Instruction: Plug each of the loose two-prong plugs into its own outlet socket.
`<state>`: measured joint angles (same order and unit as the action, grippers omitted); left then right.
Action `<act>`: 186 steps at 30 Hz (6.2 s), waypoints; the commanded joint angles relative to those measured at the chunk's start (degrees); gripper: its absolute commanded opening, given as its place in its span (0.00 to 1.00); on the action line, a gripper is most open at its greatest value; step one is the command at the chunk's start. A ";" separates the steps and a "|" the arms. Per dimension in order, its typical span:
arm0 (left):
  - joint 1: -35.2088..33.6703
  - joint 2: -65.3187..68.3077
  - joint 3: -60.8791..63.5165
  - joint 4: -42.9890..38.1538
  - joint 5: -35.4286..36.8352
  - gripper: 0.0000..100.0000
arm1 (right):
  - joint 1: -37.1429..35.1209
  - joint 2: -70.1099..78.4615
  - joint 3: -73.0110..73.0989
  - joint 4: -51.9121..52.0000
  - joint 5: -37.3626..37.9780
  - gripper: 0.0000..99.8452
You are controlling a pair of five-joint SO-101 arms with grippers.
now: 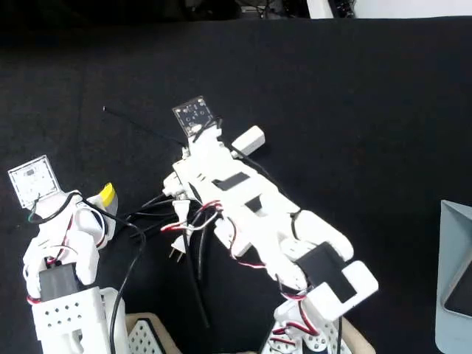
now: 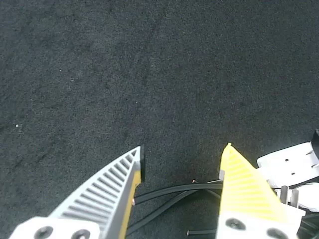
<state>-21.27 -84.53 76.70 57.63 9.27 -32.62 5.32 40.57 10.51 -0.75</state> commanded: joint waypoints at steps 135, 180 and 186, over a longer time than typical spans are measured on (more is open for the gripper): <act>-0.57 -0.53 0.66 -1.32 -0.35 0.25 | -2.20 -3.30 -14.46 28.66 -8.35 0.01; -0.48 -0.53 0.66 -1.32 -0.35 0.25 | -2.29 -6.29 -17.27 31.38 -8.97 0.01; -0.48 -0.53 0.66 -1.32 -0.35 0.25 | -2.64 -2.33 -17.89 31.74 -8.97 0.01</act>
<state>-21.27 -84.53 77.58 57.63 9.27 -35.87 1.71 25.98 41.45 -9.89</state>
